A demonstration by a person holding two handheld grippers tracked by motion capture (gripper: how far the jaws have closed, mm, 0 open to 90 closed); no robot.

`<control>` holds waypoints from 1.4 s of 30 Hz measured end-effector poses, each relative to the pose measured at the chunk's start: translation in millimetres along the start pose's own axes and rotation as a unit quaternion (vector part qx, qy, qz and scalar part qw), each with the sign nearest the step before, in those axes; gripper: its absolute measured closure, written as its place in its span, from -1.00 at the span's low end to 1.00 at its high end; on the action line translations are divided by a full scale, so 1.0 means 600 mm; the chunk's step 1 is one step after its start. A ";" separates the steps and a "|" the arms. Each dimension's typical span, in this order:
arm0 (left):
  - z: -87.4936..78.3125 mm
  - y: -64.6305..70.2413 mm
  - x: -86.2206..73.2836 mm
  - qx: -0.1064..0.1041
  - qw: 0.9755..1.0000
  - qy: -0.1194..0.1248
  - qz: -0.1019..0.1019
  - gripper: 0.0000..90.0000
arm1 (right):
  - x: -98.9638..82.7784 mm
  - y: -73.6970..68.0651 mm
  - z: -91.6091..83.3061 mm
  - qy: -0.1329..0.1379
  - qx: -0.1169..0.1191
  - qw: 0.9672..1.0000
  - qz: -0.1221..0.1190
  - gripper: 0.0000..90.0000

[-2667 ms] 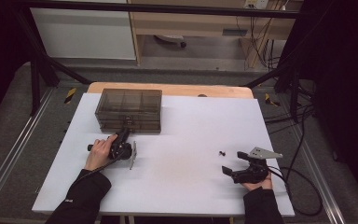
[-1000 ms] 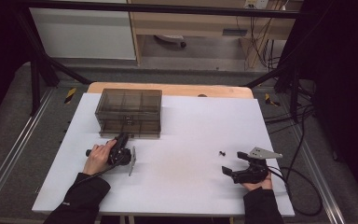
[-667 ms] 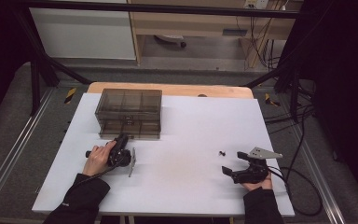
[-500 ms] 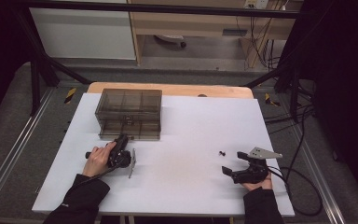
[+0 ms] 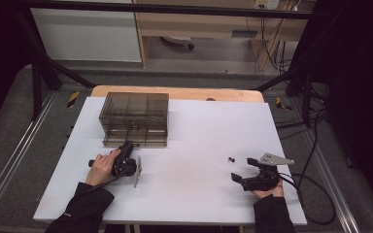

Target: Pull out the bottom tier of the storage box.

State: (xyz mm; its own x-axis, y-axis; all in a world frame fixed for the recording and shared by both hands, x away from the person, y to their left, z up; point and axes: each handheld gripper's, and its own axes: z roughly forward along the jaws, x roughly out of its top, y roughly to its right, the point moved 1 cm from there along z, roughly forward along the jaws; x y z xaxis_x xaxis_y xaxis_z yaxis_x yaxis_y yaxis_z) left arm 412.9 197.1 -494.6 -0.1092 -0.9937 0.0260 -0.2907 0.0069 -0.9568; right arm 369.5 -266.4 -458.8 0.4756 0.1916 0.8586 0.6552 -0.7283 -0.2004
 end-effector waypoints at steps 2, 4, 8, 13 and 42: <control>-0.001 0.000 0.000 0.000 1.000 0.001 0.001 0.52 | 0.000 0.000 0.000 0.000 0.000 1.000 0.000 -0.99; -0.003 0.001 0.000 0.000 1.000 0.001 0.000 0.52 | 0.000 0.000 0.000 0.001 0.000 1.000 0.000 -0.99; -0.006 0.002 0.001 -0.001 1.000 0.001 0.001 0.52 | 0.000 0.000 0.000 -0.001 0.000 1.000 0.000 -0.99; -0.010 0.003 0.001 -0.001 1.000 0.002 0.001 0.52 | 0.000 0.000 0.000 -0.001 0.000 1.000 0.001 -0.99; -0.033 0.009 0.000 -0.005 1.000 0.006 0.002 0.52 | 0.000 0.000 0.000 0.001 0.000 1.000 0.000 -0.99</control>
State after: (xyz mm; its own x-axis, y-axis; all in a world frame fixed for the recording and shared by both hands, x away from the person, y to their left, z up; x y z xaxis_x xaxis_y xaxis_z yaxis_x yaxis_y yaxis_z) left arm 392.4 199.2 -493.9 -0.1224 -0.9922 0.0257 -0.2992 0.0122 -0.9541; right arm 369.4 -266.5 -458.7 0.4746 0.1909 0.8593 0.6560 -0.7276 -0.2006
